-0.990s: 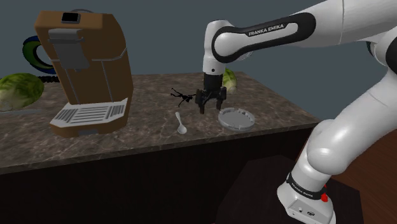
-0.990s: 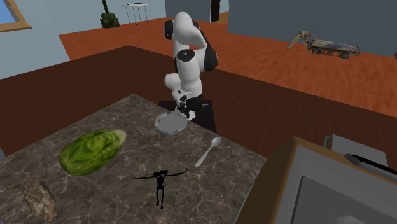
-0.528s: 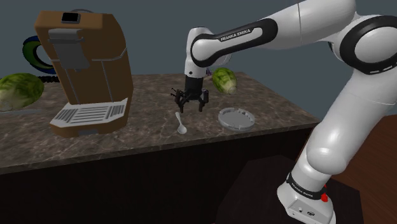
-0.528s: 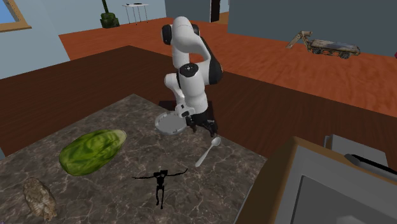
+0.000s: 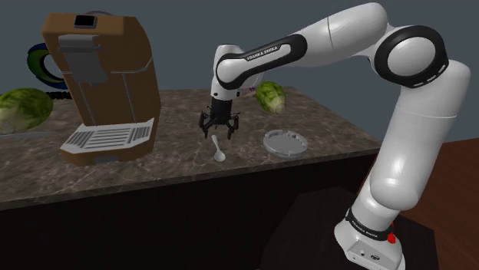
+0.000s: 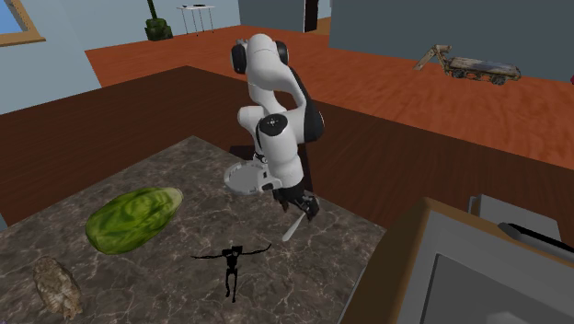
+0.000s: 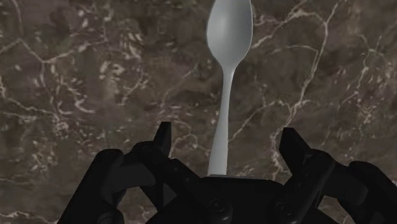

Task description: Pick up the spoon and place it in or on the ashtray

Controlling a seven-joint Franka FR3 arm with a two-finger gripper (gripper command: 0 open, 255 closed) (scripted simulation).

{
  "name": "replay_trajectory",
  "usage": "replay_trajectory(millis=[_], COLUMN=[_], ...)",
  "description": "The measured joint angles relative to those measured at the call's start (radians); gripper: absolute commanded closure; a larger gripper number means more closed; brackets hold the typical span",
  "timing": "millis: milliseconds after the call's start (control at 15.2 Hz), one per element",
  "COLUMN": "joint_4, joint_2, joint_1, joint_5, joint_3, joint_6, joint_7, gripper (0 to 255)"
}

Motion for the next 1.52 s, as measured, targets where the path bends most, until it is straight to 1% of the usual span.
replay_trajectory(millis=[264,660,726,1386,1518], joint_4=[-0.023,-0.029,-0.029,-0.029,-0.019], joint_2=[0.021,0.025,0.025,0.023,0.019], joint_1=[0.005,0.006,0.006,0.006,0.005], joint_5=[-0.001,-0.001,-0.001,-0.001,-0.001], joint_3=[0.003,0.004,0.004,0.003,0.003], joint_6=[0.045,0.055,0.055,0.055,0.041], joint_7=[0.001,0.002,0.002,0.001,0.003], gripper=[0,0,255,255,255])
